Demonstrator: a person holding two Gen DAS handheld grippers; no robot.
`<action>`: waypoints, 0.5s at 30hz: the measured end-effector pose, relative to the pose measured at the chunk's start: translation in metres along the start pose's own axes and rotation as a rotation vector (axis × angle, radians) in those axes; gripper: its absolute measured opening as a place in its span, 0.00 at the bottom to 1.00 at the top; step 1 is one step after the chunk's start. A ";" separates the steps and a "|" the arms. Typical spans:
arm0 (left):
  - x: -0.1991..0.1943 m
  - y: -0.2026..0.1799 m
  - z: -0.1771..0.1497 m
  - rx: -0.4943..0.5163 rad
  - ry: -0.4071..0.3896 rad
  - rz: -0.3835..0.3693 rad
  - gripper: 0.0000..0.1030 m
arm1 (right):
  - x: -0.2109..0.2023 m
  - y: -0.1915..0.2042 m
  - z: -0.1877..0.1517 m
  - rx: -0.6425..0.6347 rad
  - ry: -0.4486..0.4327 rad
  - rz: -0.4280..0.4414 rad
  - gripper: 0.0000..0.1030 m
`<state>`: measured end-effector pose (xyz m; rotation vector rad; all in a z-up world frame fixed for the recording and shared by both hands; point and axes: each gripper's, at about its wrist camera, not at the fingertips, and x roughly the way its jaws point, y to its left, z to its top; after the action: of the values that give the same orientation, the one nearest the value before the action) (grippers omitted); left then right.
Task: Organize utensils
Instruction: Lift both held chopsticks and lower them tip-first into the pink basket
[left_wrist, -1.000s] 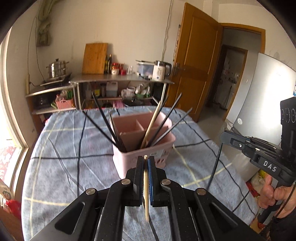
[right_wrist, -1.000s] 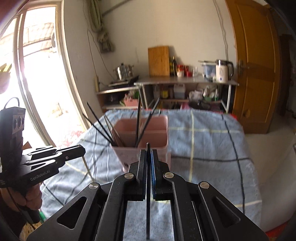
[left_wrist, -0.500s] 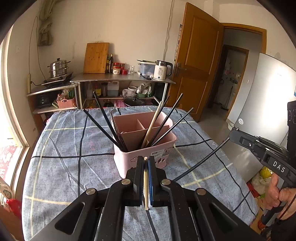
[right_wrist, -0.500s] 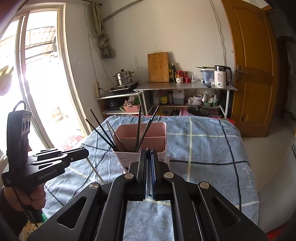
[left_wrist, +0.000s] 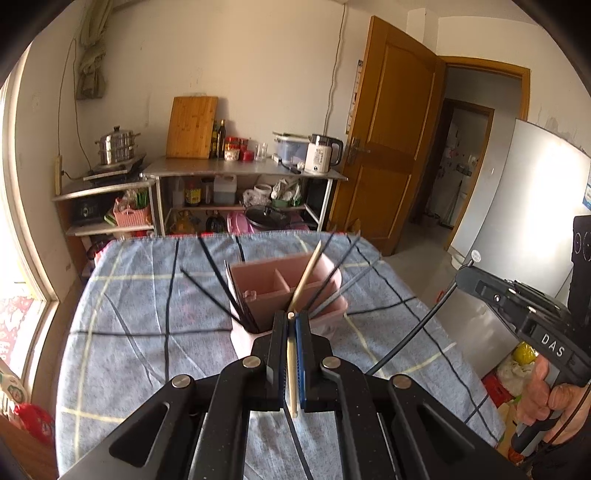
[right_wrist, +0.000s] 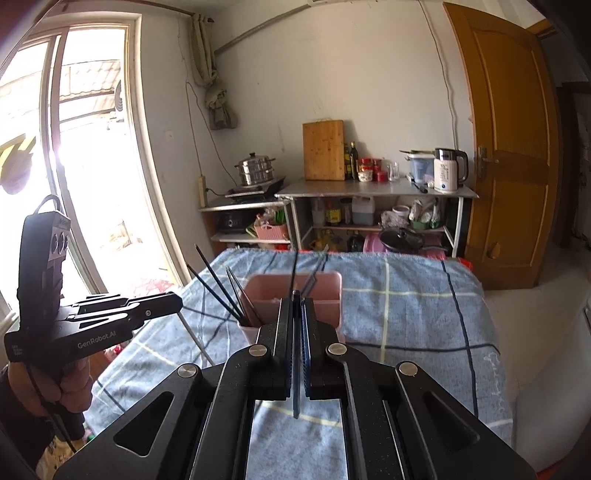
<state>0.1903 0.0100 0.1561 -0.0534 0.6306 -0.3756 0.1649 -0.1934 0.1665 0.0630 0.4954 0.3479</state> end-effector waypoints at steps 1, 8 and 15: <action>-0.003 0.000 0.006 0.003 -0.009 -0.001 0.04 | 0.000 0.001 0.003 -0.002 -0.007 0.003 0.04; -0.017 0.000 0.052 0.013 -0.080 0.006 0.04 | -0.001 0.012 0.039 -0.024 -0.080 0.025 0.04; -0.013 0.006 0.086 0.012 -0.119 0.028 0.04 | 0.009 0.016 0.071 -0.015 -0.139 0.040 0.04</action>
<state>0.2329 0.0149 0.2316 -0.0556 0.5107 -0.3466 0.2011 -0.1736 0.2277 0.0823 0.3545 0.3831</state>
